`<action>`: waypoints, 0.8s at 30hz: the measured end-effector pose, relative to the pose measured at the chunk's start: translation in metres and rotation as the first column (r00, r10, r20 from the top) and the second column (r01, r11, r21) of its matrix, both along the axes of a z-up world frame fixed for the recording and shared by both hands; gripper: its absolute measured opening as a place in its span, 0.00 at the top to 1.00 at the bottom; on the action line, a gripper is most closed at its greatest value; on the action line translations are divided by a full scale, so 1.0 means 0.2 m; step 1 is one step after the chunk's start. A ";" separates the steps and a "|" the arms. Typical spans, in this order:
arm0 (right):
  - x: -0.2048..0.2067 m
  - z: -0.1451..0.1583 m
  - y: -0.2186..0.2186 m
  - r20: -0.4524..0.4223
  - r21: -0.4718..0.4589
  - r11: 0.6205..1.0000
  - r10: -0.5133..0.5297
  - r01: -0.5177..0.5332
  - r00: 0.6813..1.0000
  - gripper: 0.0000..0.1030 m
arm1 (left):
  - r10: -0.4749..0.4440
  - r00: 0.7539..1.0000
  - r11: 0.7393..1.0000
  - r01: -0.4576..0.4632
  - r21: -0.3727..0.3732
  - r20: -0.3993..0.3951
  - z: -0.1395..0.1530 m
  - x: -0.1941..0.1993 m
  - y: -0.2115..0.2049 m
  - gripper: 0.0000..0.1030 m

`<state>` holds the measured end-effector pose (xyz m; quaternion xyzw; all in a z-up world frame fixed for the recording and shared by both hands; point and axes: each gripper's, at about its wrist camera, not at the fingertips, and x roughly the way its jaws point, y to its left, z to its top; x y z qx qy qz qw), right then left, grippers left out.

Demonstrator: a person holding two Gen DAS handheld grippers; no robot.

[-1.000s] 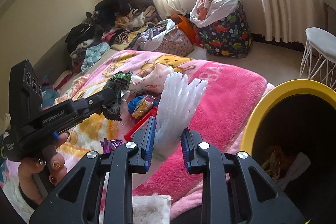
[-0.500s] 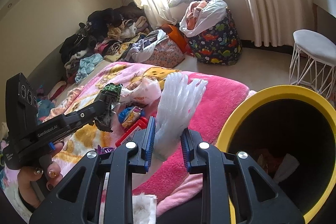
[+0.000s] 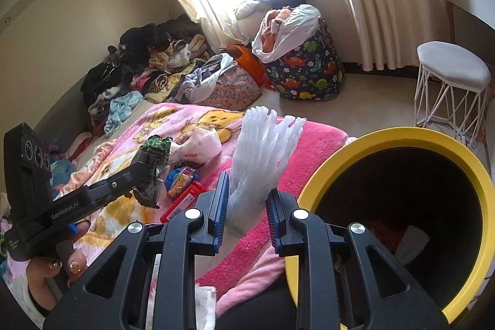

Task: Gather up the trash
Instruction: 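Carry the green wrapper and foam sleeve over the yellow bin with both tools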

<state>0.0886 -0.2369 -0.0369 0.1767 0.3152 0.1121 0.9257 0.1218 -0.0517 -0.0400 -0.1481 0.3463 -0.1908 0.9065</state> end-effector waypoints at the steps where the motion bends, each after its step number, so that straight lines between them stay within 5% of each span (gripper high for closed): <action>1: 0.00 0.00 -0.01 0.001 0.002 1.000 -0.005 0.005 1.000 0.78 | -0.004 1.000 1.000 0.004 0.002 0.001 0.00 0.00 -0.01 0.84; 24: -0.05 0.00 -0.28 0.017 0.016 0.987 -0.158 0.158 0.987 0.78 | -0.118 0.993 0.992 0.118 0.047 -0.005 -0.01 -0.02 -0.26 0.84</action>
